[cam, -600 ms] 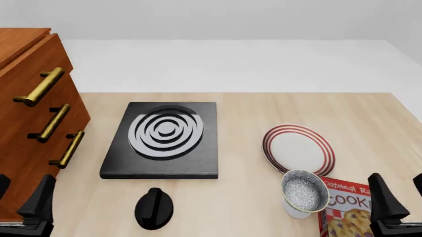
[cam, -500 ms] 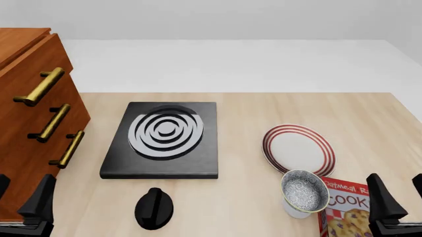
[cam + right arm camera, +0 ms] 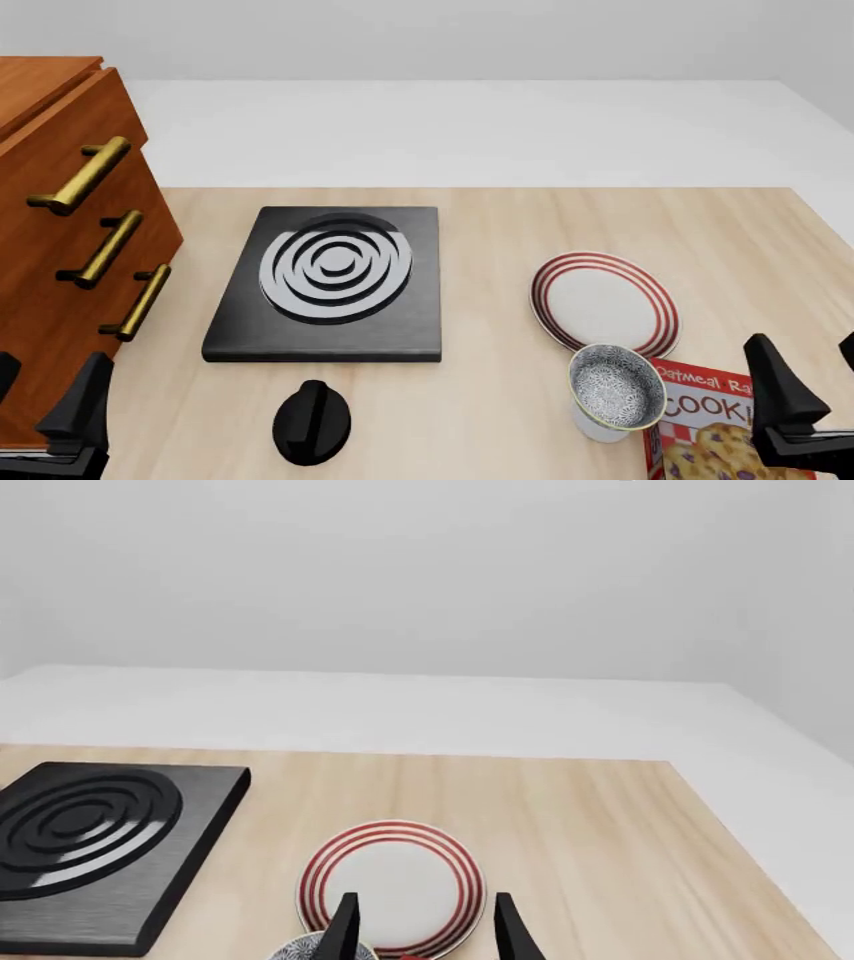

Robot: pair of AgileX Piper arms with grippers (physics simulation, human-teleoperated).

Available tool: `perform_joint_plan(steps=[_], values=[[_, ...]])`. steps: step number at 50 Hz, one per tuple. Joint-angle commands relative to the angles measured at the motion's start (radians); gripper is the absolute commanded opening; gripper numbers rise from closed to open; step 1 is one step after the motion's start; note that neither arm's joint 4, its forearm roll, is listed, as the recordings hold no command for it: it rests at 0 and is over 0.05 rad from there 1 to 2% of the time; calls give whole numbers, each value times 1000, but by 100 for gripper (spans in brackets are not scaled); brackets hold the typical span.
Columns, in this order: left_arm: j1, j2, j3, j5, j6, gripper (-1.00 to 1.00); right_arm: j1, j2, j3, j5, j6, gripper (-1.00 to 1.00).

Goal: Pick the akita bowl on the ramekin and place it on the plate.

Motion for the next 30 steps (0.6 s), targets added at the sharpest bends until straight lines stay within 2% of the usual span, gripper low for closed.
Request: perform_joint_plan(steps=[1,3,5,8,10,15,16,17,19,20,21,22,27,28,30], values=[[0,2,0,-2,0,100,13,98,-216,127,-31,100],[0,4,0,-4,0,100,31,125,-291,176,-25,100],[0,6,0,-6,0,100,56,172,-362,220,44,100],[0,5,0,-5,0,100,61,244,-442,267,41,100],[0,7,0,-7,0,100,91,252,-491,302,70,100],[0,4,-2,-2,0,100,88,409,-521,326,81,100],[0,4,-1,-3,0,100,110,428,-523,329,105,100],[0,5,-2,-2,0,100,132,439,-522,330,164,100],[0,6,-1,-5,0,100,124,469,-535,346,204,100],[0,7,-1,-5,0,100,124,482,-542,355,203,100],[1,8,-1,-6,0,100,107,516,-552,369,164,100],[1,8,-1,-7,0,100,124,562,-557,385,189,100],[1,11,-2,-9,0,100,138,613,-561,405,184,100],[1,13,0,-12,0,100,136,629,-556,405,214,100],[1,13,0,-12,0,100,133,643,-557,410,202,100]])
